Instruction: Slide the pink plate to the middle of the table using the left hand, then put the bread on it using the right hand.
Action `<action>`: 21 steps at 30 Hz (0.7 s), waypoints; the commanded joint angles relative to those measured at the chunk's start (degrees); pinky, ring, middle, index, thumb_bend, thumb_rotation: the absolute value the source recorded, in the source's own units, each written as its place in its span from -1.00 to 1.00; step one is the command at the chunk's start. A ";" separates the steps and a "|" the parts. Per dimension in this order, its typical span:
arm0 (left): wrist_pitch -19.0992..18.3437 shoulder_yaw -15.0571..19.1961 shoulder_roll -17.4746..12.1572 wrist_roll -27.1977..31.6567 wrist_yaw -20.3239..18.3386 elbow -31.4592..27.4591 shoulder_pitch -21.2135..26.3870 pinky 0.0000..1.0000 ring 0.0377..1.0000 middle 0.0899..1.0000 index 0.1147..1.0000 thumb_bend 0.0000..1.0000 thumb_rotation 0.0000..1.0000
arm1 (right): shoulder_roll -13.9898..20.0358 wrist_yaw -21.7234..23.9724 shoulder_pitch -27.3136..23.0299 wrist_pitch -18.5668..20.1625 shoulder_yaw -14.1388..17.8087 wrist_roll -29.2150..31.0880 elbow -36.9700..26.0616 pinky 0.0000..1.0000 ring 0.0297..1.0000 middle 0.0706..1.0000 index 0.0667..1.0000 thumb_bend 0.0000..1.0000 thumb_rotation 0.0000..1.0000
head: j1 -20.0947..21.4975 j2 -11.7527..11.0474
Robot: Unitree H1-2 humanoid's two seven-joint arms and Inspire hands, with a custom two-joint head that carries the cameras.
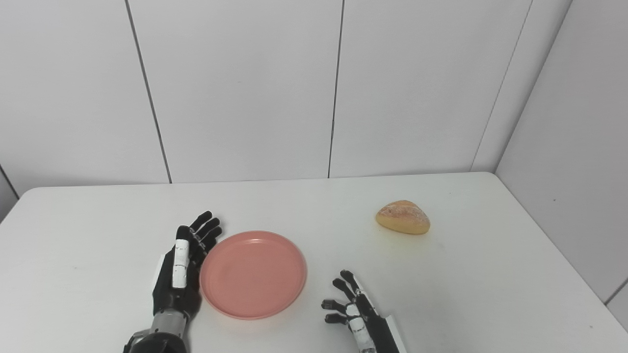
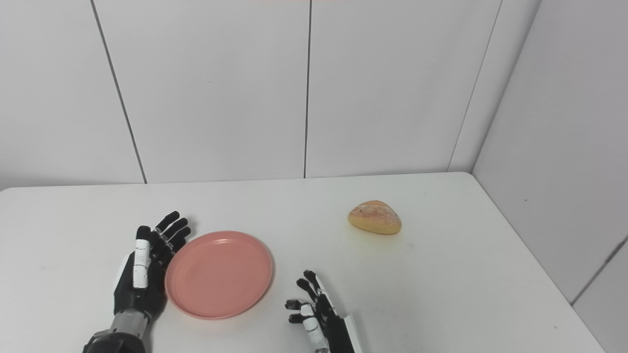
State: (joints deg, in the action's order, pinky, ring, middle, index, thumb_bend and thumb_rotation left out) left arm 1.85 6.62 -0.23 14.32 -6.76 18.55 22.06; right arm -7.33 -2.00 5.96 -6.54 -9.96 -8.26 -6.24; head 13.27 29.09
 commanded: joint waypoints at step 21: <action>1.13 0.14 0.57 -0.11 0.28 4.31 1.83 0.82 0.68 0.60 0.52 0.78 0.70 | 6.18 1.34 -11.13 12.98 4.40 -13.44 -17.37 0.48 0.60 0.61 0.79 0.55 0.99 | 0.44 -1.45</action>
State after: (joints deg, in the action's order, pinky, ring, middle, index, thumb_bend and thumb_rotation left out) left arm 3.42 6.92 -0.03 14.28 -6.83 21.79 24.21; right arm -1.73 -1.59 -3.74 5.08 -5.57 -20.87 -21.31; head 13.71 27.60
